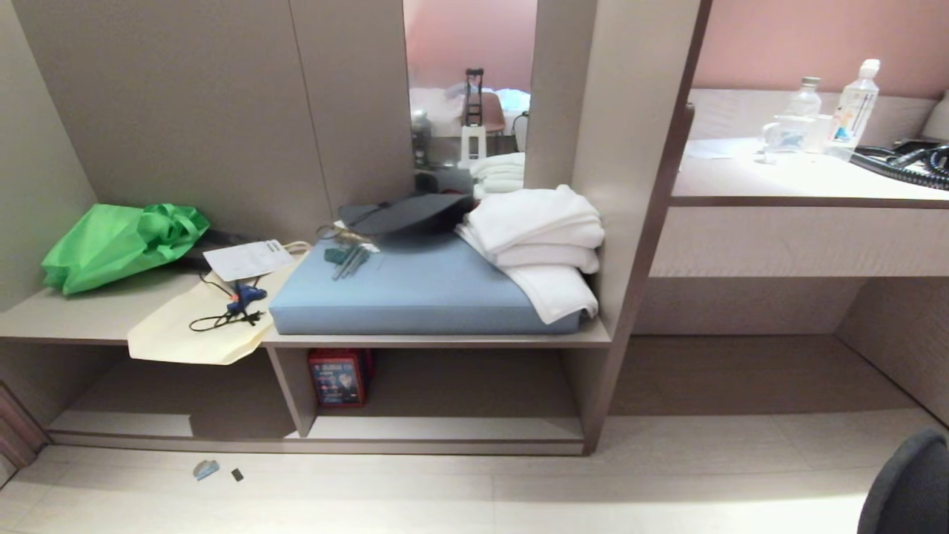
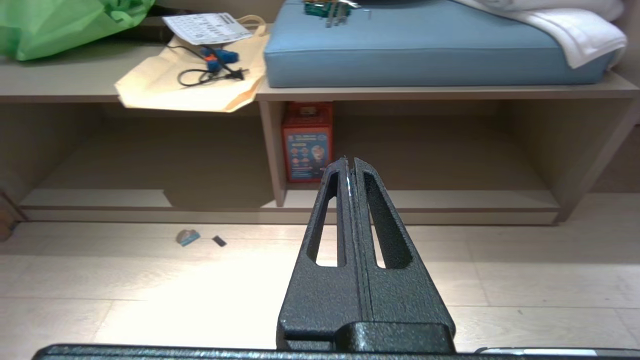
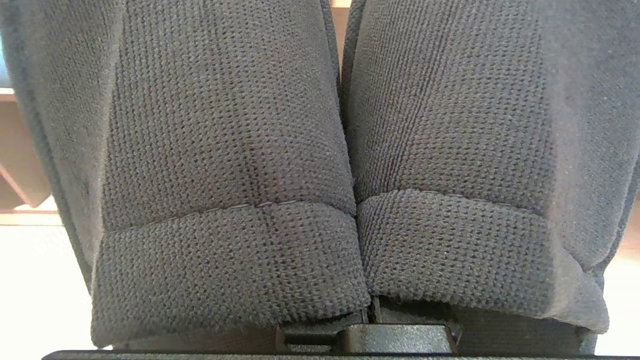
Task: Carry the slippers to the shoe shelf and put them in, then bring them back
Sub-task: Place the slippers into the shoe cabinet
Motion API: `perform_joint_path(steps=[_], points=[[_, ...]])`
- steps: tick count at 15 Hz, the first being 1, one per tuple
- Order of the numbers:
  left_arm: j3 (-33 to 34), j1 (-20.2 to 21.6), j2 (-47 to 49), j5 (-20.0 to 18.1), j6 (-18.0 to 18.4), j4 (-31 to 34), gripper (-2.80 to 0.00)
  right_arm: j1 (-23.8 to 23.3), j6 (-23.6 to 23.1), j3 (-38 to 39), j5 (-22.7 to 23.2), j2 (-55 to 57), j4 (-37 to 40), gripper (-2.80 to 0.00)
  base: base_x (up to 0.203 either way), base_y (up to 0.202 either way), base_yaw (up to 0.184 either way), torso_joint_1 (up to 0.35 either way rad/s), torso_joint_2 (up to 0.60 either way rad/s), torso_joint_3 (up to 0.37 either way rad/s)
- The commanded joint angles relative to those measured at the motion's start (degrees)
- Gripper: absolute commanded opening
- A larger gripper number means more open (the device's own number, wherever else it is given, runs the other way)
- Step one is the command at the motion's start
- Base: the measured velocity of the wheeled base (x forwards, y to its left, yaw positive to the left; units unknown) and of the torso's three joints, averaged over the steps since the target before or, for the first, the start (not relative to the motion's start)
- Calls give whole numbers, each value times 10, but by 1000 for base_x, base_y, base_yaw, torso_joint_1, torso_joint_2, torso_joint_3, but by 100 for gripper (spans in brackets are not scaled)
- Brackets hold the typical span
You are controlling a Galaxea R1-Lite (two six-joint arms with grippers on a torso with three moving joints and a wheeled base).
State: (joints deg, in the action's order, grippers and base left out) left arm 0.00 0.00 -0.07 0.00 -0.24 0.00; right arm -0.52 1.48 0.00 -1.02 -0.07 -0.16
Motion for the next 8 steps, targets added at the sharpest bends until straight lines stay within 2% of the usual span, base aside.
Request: perform_joint_path(steps=[1,8], points=[[0,0,0,0,0,0,-280,0,0,0,0,1,0,-280,0,197,1,2,2,5],[0,0,0,0,0,0,-280,0,0,0,0,1,0,-280,0,195,-3,3,1,4]])
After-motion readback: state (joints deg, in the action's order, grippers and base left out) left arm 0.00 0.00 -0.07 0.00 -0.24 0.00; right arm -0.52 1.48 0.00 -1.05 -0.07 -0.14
